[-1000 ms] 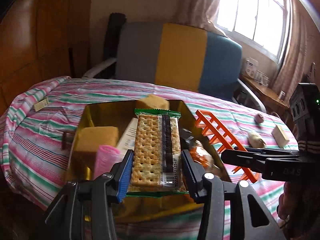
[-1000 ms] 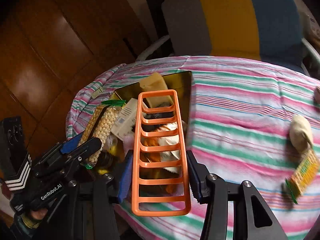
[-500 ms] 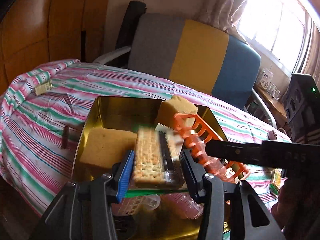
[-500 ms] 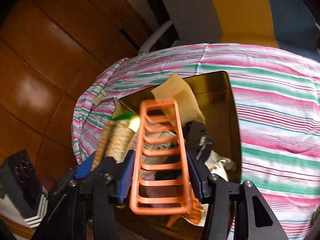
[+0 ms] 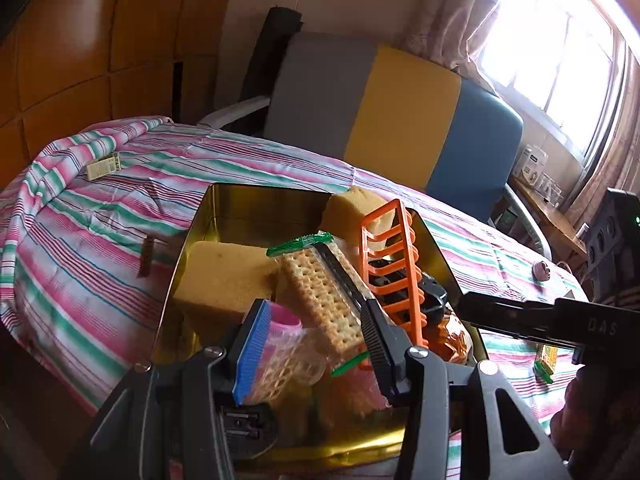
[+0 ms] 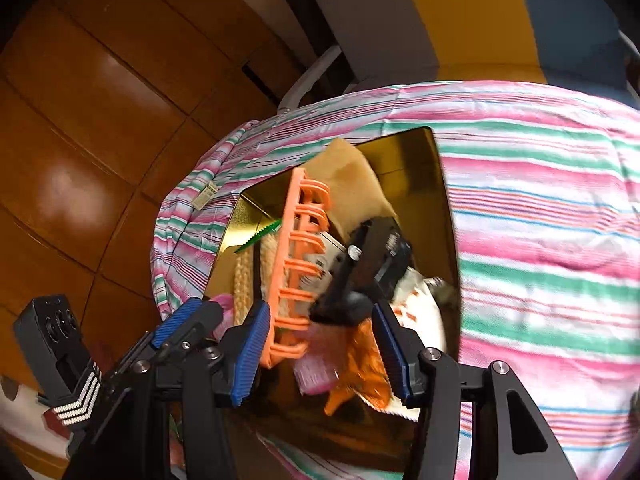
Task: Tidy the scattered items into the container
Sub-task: 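Lower the cracker pack and orange rack into the gold box and open both tools, then move both tools back from the gold box toward the table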
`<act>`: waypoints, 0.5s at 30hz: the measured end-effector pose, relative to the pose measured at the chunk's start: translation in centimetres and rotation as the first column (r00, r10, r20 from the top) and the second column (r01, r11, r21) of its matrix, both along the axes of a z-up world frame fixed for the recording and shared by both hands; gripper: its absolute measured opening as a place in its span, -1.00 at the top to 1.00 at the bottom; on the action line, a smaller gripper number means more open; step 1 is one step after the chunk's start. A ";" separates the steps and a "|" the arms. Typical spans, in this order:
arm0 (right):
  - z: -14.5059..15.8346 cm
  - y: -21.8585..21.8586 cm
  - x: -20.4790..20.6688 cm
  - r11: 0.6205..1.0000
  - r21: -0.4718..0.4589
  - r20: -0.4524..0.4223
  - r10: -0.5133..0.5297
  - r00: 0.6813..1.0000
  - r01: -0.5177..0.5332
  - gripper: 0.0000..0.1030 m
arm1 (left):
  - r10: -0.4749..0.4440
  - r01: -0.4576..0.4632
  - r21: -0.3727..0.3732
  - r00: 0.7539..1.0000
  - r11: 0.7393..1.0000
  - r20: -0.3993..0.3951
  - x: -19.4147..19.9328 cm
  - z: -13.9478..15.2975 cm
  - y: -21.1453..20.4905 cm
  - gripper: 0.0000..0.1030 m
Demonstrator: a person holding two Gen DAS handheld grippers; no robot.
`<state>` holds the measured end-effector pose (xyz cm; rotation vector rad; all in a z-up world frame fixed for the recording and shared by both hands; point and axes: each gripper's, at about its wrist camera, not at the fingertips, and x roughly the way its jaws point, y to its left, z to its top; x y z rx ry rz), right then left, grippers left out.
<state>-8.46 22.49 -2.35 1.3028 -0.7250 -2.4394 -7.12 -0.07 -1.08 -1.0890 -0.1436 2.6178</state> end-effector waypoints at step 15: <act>-1.4 10.3 10.2 0.974 0.005 -0.016 -0.227 0.974 0.227 -0.14 | -0.349 0.349 -0.007 0.936 0.937 -0.045 7.6 2.1 9.9 0.01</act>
